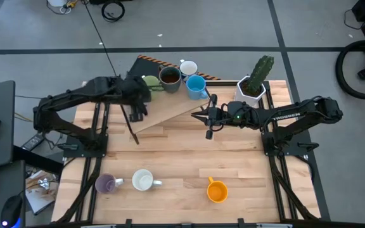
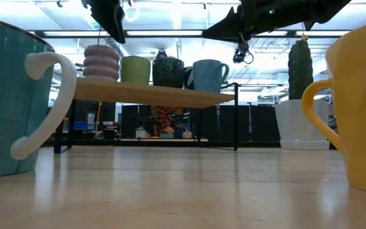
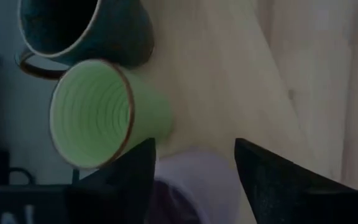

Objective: Place coffee mugs
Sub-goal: Put the purple mug on the shelf

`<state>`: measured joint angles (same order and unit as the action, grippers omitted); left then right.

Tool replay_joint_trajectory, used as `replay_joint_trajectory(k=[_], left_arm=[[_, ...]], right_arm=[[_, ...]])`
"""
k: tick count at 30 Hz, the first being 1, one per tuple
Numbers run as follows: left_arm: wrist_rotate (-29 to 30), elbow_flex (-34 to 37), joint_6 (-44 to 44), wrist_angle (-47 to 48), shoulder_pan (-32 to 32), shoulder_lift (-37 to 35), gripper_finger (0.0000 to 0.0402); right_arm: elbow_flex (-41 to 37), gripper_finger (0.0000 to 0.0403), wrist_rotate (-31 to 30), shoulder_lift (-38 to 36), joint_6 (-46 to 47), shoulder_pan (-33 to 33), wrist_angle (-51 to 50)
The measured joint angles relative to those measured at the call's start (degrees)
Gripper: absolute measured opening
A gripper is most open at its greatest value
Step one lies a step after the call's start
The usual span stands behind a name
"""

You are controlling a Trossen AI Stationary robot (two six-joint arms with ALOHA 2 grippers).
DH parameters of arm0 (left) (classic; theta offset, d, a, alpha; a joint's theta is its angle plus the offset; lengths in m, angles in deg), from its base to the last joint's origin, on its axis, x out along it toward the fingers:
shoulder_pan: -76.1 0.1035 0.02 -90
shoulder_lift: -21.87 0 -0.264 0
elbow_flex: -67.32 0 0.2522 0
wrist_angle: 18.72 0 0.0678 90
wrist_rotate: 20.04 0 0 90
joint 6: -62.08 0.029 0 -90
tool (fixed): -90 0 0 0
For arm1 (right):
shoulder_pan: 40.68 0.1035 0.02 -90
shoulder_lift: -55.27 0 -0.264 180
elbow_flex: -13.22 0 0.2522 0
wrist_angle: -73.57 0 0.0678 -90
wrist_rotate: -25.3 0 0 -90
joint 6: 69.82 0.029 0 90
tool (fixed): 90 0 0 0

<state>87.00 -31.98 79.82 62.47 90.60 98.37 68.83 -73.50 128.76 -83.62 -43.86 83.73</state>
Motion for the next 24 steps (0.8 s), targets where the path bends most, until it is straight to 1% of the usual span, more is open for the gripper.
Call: replay_joint_trajectory(k=[4,6,11,14,16,20,24], left_arm=[[8.0,1.2,-6.6,-2.2,-4.7,1.5,0.0204],[11.1,1.3,-8.9,-2.6,-6.9,1.7,0.0193],[12.0,1.8,-13.2,-2.5,-13.0,2.5,0.0172],[15.0,5.4,-15.1,-2.5,-17.4,3.1,0.0163],[17.2,8.3,-18.1,-2.4,-19.6,3.9,0.0158],[22.4,11.8,-24.5,-0.1,-22.0,6.1,0.0148],[22.0,11.8,-29.1,2.9,-22.3,9.9,0.0138]], right_arm=[[0.0,0.003,0.0,0.0,0.2,0.0,0.0],[0.0,0.003,0.0,0.0,0.2,0.0,0.0],[0.0,0.003,0.0,0.0,0.4,0.0,-0.1],[0.0,0.003,0.0,0.0,0.6,0.0,-0.4],[0.0,0.003,0.0,0.0,0.6,0.0,-0.4],[0.0,0.003,0.0,0.0,0.6,0.0,-0.4],[0.0,0.003,0.0,0.0,0.8,0.0,-0.4]])
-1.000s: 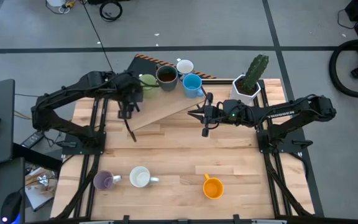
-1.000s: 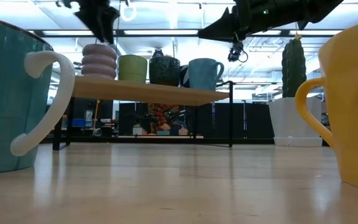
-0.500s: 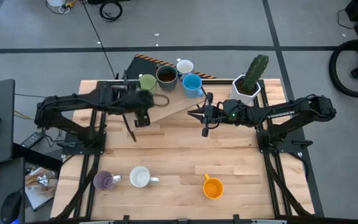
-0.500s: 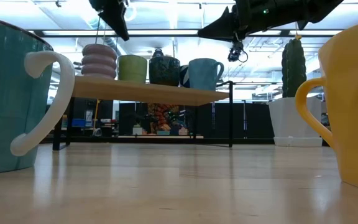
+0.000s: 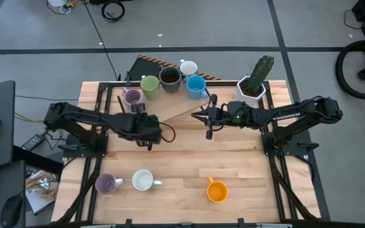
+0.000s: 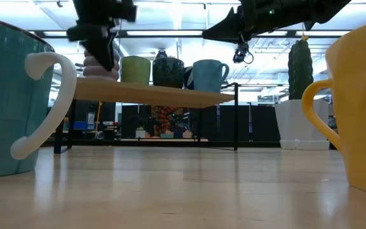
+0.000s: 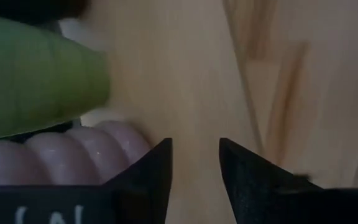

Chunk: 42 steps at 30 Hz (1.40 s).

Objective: Place coffee mugs
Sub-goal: Put the purple mug on the shelf

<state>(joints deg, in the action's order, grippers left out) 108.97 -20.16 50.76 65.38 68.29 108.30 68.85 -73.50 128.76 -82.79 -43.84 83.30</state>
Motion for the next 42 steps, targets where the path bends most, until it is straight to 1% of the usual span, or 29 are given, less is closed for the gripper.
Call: replay_joint_trajectory(k=[3,8,17,23,27,33,42], left_arm=[[1.6,0.0,1.4,3.1,0.1,3.1,0.0131],[2.7,-0.3,5.9,4.8,1.2,6.7,0.0122],[3.6,-7.0,7.0,10.3,2.6,12.4,0.0116],[3.0,-8.9,7.3,16.2,3.5,15.8,0.0116],[1.8,-9.1,8.2,19.2,4.3,17.0,0.0116],[2.3,-9.0,15.9,19.8,4.3,17.7,0.0116],[1.4,-9.0,14.7,19.8,5.1,17.7,0.0116]], right_arm=[[0.0,0.003,0.0,0.0,0.0,0.0,0.0],[0.0,0.003,0.0,0.0,-0.2,0.0,-0.1],[0.0,0.003,0.0,0.0,-0.7,0.0,0.0],[0.0,0.003,1.0,0.0,-0.6,0.0,-0.2],[0.0,0.003,1.2,0.0,-0.6,0.0,-0.1],[0.0,0.003,1.4,0.0,-0.6,0.0,-0.1],[0.0,0.003,1.4,0.0,-0.6,0.1,-0.1]])
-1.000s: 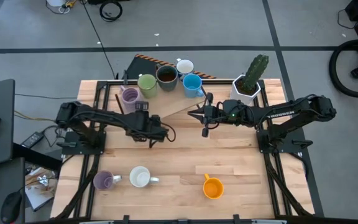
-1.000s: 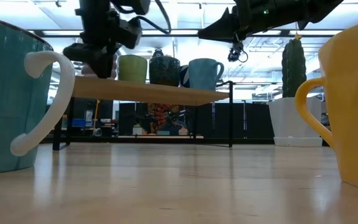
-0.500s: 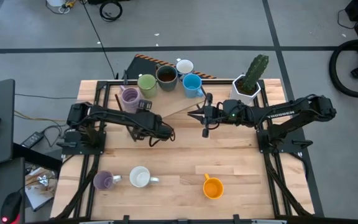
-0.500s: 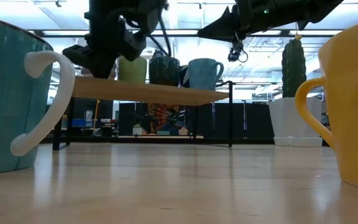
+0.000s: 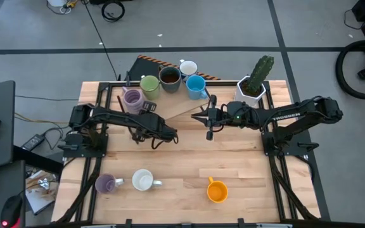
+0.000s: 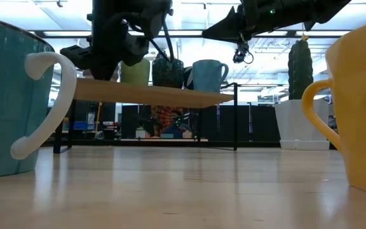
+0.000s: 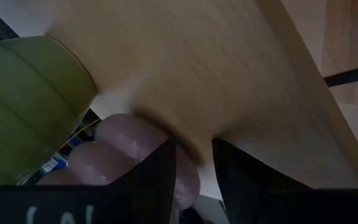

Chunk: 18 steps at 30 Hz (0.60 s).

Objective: Place coffee mugs
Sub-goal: Put the purple mug on the shelf, then put the blue mug on the shelf

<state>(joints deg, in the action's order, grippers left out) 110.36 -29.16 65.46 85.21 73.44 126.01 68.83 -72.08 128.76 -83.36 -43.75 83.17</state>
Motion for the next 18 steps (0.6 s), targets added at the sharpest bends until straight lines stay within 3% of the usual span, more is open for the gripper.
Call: replay_joint_trajectory(k=[6,13,18], left_arm=[[-0.2,-0.4,0.3,0.0,-0.8,0.0,0.0116],[-5.4,-6.4,-0.6,-0.3,-2.2,0.1,0.0116],[-5.2,-7.7,-1.3,-0.3,-1.5,0.1,0.0116]], right_arm=[[0.0,0.003,0.0,0.0,0.0,0.0,-0.2],[0.0,0.003,0.0,0.0,0.0,0.0,0.1],[0.0,0.003,0.0,0.0,0.3,0.0,-0.3]])
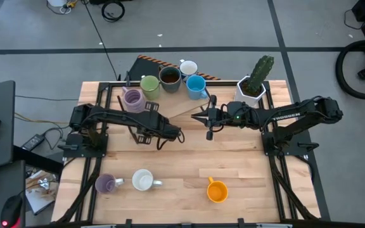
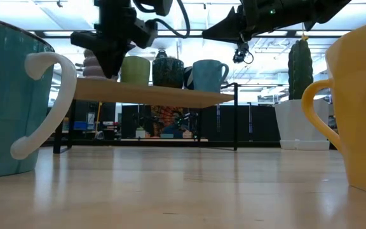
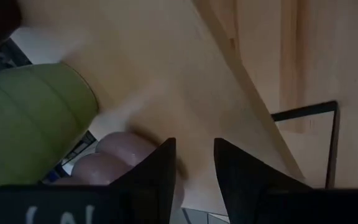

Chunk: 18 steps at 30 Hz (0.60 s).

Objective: Place coffee mugs
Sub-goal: Put the blue mug on the shelf

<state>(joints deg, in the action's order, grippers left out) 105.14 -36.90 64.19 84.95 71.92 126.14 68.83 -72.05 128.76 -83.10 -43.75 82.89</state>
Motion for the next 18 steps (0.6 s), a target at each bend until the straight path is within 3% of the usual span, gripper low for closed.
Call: replay_joint_trajectory(k=[18], left_arm=[[-2.5,0.0,0.5,0.1,5.1,0.0,0.0116]], right_arm=[[0.0,0.003,0.0,0.0,0.0,0.0,-0.5]])
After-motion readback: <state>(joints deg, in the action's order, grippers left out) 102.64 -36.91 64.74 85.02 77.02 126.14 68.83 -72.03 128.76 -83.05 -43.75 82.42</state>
